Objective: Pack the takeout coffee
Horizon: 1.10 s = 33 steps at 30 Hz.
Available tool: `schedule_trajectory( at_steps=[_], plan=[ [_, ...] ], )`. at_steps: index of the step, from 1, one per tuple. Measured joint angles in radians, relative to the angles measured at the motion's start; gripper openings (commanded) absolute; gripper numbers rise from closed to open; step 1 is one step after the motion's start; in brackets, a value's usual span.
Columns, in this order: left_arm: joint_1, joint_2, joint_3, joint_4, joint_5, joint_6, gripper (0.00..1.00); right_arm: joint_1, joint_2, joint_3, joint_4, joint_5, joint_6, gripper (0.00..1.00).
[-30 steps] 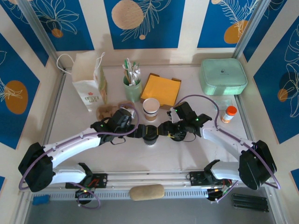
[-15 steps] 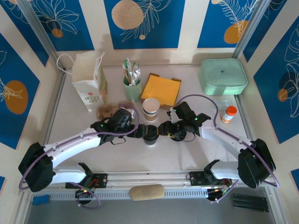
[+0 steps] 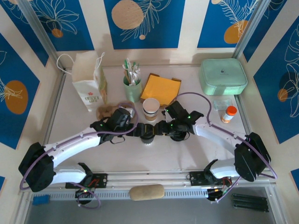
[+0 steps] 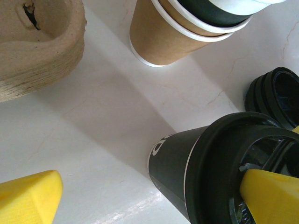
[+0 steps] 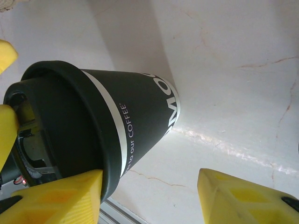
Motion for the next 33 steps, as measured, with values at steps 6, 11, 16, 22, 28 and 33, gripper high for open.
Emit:
schedule_trajectory(
  at_steps=[6, 11, 16, 22, 28, 33],
  plan=[
    [0.000, -0.005, 0.000, -0.003, -0.006, 0.000, 1.00, -0.006, 0.009, 0.035, -0.049, 0.001, -0.002, 0.59],
    [0.000, -0.005, 0.001, -0.003, -0.006, 0.000, 1.00, -0.023, 0.013, 0.049, -0.073, -0.011, -0.003, 0.61],
    [0.000, -0.005, 0.012, -0.018, -0.006, 0.001, 1.00, -0.039, 0.013, 0.063, -0.080, -0.032, -0.013, 0.61],
    [-0.002, -0.003, 0.035, -0.053, 0.013, 0.001, 1.00, -0.057, 0.013, 0.063, -0.076, -0.051, -0.017, 0.61],
    [-0.005, -0.007, 0.064, -0.074, 0.032, 0.001, 0.99, -0.086, 0.013, 0.063, -0.054, -0.078, -0.019, 0.61],
    [-0.005, -0.034, 0.065, -0.092, 0.031, 0.000, 1.00, -0.098, 0.013, 0.062, -0.034, -0.093, -0.019, 0.61]
  ],
)
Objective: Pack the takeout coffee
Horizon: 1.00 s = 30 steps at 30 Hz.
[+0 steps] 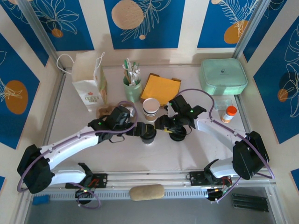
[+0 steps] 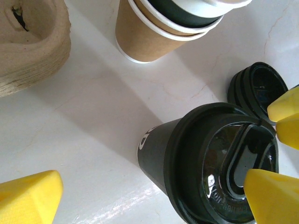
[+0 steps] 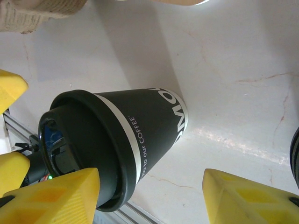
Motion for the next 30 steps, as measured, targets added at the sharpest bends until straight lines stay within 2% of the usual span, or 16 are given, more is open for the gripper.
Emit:
schedule_trajectory(
  at_steps=[13, 30],
  plan=[
    [0.007, -0.087, -0.133, 0.001, -0.004, -0.037, 0.99, -0.013, 0.000, -0.015, 0.028, -0.018, 0.000, 0.61],
    [0.013, -0.080, -0.138, 0.014, -0.004, -0.046, 0.99, -0.015, 0.027, -0.032, 0.063, -0.026, 0.000, 0.61]
  ],
)
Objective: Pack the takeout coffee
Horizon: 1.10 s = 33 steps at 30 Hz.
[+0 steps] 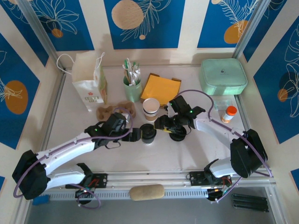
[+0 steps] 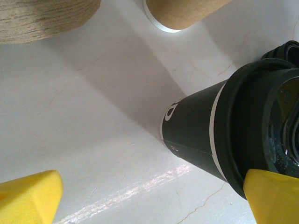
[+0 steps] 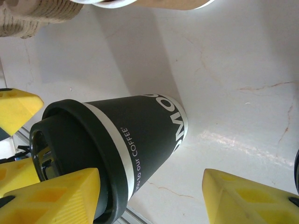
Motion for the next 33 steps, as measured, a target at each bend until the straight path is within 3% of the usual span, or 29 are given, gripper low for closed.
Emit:
schedule_trajectory(
  at_steps=[21, 33],
  plan=[
    [0.003, -0.024, -0.058, 0.082, 0.003, -0.026, 0.99, -0.003, -0.014, -0.049, 0.061, -0.002, 0.015, 0.61],
    [0.003, -0.027, 0.006, 0.005, 0.004, -0.005, 1.00, -0.005, -0.016, 0.074, -0.076, 0.032, -0.032, 0.67]
  ],
)
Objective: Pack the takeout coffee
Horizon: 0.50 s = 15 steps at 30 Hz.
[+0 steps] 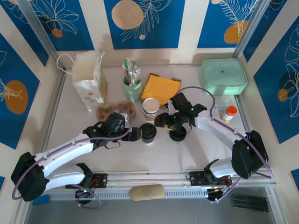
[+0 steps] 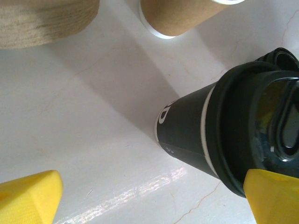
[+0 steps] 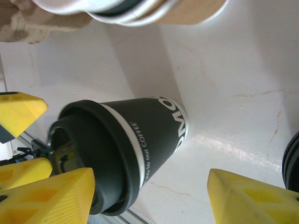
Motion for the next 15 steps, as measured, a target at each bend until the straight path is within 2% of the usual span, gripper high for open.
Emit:
schedule_trajectory(
  at_steps=[7, 15],
  plan=[
    [0.001, -0.003, 0.102, -0.052, 0.000, 0.033, 0.99, 0.021, -0.031, 0.100, -0.102, 0.049, -0.045, 0.68],
    [0.069, -0.011, 0.192, -0.106, 0.000, 0.079, 0.99, 0.205, 0.026, 0.284, -0.249, 0.168, -0.090, 0.74]
  ],
)
